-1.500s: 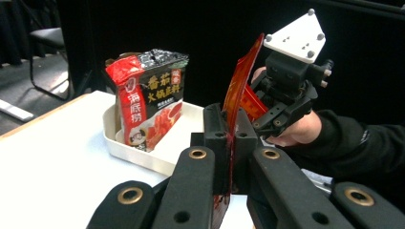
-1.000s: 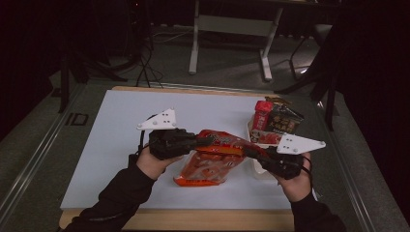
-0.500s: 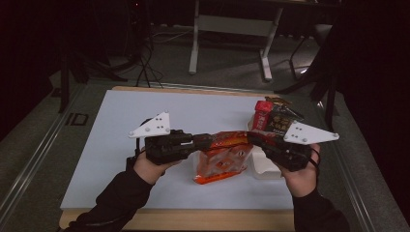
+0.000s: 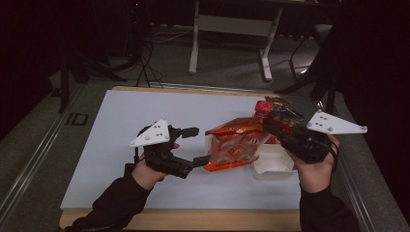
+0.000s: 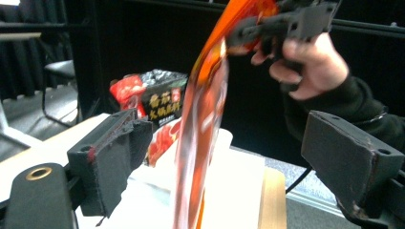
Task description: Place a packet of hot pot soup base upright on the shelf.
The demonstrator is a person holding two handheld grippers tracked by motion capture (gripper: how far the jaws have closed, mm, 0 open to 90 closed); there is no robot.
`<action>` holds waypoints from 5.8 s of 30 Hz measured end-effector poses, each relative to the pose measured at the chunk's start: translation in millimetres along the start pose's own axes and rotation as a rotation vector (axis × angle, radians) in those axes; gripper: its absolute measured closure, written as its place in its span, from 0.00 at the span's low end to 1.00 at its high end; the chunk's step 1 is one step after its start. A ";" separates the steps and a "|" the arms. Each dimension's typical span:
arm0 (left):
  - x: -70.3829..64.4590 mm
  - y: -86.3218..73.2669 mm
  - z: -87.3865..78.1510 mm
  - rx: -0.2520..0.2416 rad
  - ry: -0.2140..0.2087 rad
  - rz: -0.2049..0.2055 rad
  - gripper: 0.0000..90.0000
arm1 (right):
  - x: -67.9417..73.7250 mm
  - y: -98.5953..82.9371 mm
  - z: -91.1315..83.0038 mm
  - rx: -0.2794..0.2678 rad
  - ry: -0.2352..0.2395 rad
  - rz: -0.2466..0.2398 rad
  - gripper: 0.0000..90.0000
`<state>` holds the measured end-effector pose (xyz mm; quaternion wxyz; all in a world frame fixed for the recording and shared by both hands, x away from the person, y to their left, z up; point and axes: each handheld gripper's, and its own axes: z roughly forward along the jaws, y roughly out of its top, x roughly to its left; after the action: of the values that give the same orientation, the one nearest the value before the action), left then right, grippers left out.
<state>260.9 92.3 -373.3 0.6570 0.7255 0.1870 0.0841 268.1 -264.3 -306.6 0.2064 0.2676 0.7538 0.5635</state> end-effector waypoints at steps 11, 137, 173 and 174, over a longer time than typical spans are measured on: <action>5.5 -28.8 -16.3 -0.025 0.167 0.050 0.01 | -13.5 5.3 -22.5 -0.009 -0.132 0.041 1.00; 21.0 -140.7 -67.0 0.100 0.289 -0.085 0.01 | -63.7 -33.6 -64.8 0.333 -0.301 0.114 1.00; 21.8 -142.5 -65.9 0.109 0.282 -0.087 0.01 | -63.5 -14.9 -56.7 0.448 -0.236 0.094 1.00; 21.9 -142.4 -66.3 0.108 0.283 -0.087 0.01 | -63.6 -16.5 -53.2 0.465 -0.243 0.089 1.00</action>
<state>233.7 171.3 -508.1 0.5869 0.7320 0.3133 0.1467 281.7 -347.7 -307.0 0.2033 0.4066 0.8202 0.3472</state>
